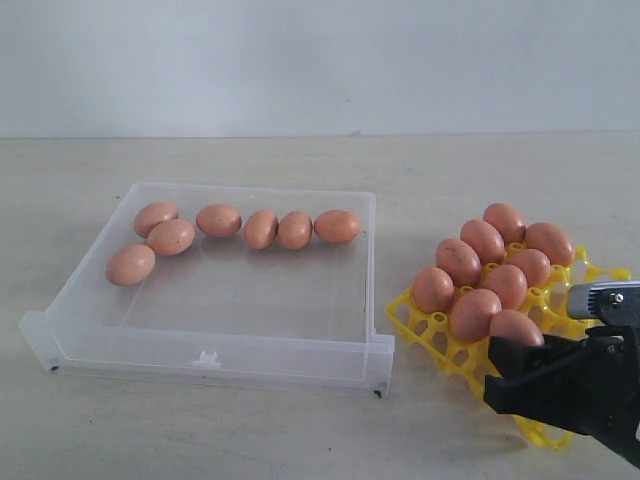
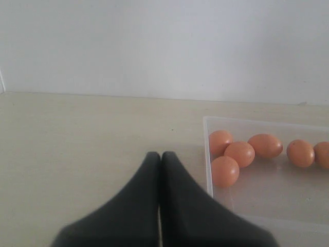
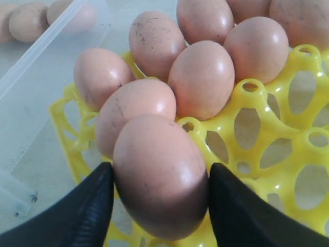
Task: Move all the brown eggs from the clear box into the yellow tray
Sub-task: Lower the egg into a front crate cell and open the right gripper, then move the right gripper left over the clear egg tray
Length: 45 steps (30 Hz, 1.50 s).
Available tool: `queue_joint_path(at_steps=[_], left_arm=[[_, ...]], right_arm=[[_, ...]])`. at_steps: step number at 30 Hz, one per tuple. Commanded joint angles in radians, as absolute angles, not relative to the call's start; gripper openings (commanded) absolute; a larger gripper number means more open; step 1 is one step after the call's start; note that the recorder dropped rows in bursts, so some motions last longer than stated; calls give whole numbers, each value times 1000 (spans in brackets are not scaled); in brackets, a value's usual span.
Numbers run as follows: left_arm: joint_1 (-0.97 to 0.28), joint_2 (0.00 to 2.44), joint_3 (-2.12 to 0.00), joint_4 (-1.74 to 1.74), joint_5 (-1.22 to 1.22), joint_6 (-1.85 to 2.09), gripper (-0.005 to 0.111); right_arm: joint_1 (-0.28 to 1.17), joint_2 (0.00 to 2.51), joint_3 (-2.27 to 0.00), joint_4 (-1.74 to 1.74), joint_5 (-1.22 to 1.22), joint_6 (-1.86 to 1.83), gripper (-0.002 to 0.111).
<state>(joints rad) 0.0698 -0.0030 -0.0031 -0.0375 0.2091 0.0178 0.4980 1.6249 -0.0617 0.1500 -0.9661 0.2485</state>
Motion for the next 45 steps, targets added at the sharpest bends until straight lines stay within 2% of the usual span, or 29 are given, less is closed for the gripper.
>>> queue_joint_path(at_steps=[1,4,6,18,39,41,45], left_arm=[[71,0,0,-35,203,20,-4],[71,0,0,-35,203,20,-4],[71,0,0,-35,203,20,-4],[71,0,0,-35,203,20,-4],[71,0,0,-35,203,20,-4],[71,0,0,-35,203,20,-4],[71,0,0,-35,203,20,-4]], right_arm=[[498,1627,-62,145,-956,247,53],[498,1627,-62,145,-946,265,65],[498,1627,-68,147,-915,267,69],[498,1609,-73,189,-955,245,69],[498,1261,-80,370,-907,27,69],[498,1196,-146,353,-721,-16,69],[498,1181,-517,207,-74,-144,69]])
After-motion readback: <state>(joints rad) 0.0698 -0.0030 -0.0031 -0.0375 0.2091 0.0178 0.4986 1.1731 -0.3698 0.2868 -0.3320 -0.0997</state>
